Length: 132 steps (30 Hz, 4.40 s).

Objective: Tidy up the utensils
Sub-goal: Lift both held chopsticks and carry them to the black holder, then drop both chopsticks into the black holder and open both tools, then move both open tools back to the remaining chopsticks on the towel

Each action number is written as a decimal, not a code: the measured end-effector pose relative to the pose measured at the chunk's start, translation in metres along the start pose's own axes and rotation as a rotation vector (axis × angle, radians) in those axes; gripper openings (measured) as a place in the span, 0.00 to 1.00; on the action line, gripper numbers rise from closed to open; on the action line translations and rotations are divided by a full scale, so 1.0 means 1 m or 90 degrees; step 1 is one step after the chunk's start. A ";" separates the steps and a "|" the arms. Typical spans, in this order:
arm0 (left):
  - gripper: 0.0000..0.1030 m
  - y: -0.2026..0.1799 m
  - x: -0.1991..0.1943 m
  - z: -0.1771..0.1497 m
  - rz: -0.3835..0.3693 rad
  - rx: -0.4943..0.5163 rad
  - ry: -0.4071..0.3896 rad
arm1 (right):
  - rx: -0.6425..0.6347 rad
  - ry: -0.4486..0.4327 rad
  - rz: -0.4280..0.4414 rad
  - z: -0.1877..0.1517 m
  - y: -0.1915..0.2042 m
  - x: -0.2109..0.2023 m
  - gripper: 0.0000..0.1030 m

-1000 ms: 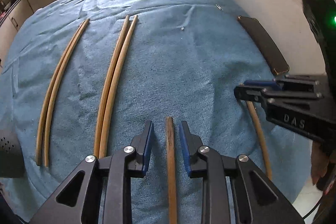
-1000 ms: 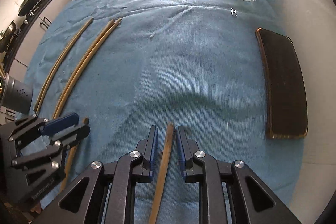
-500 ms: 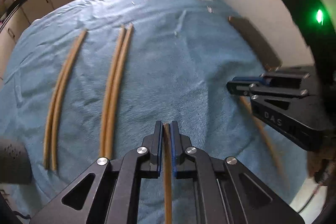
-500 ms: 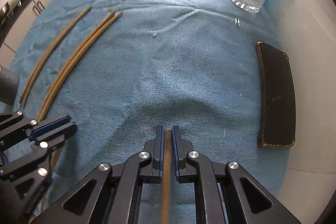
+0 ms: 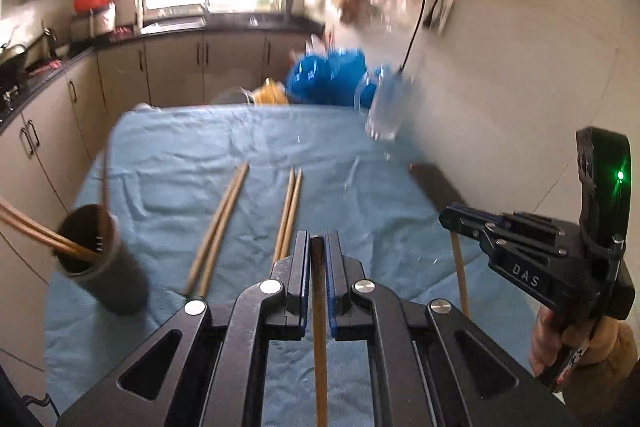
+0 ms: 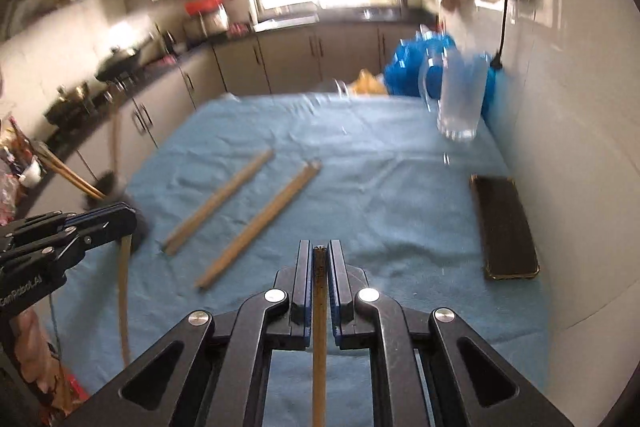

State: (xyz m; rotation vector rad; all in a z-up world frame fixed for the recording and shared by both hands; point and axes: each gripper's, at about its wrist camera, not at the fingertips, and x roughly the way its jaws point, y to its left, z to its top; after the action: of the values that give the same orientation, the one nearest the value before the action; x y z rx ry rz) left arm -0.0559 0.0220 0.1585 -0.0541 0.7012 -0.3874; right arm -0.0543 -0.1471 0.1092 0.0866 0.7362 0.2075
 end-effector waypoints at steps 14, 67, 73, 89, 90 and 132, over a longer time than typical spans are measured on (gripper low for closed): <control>0.06 0.044 -0.099 -0.023 0.018 -0.103 -0.136 | -0.057 -0.136 0.029 -0.002 0.074 -0.070 0.07; 0.14 0.209 -0.084 0.079 0.178 -0.196 -0.236 | -0.022 -0.268 0.147 0.112 0.234 0.060 0.42; 0.44 0.192 -0.121 0.062 0.200 -0.202 -0.279 | -0.005 -0.299 0.116 0.109 0.209 0.027 0.63; 0.49 0.103 -0.093 -0.037 0.141 -0.108 -0.159 | 0.128 0.109 0.036 0.034 0.030 0.168 0.19; 0.49 0.098 -0.088 -0.040 0.144 -0.098 -0.152 | 0.131 0.121 0.034 0.033 0.024 0.178 0.19; 0.49 0.023 0.137 -0.052 0.106 -0.019 0.121 | 0.093 0.165 -0.087 -0.028 -0.069 0.126 0.08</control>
State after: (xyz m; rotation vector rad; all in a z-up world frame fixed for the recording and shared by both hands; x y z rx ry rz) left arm 0.0144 -0.0025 0.0298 0.0137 0.8924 -0.2237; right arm 0.0287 -0.1872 -0.0043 0.1501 1.0116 0.0330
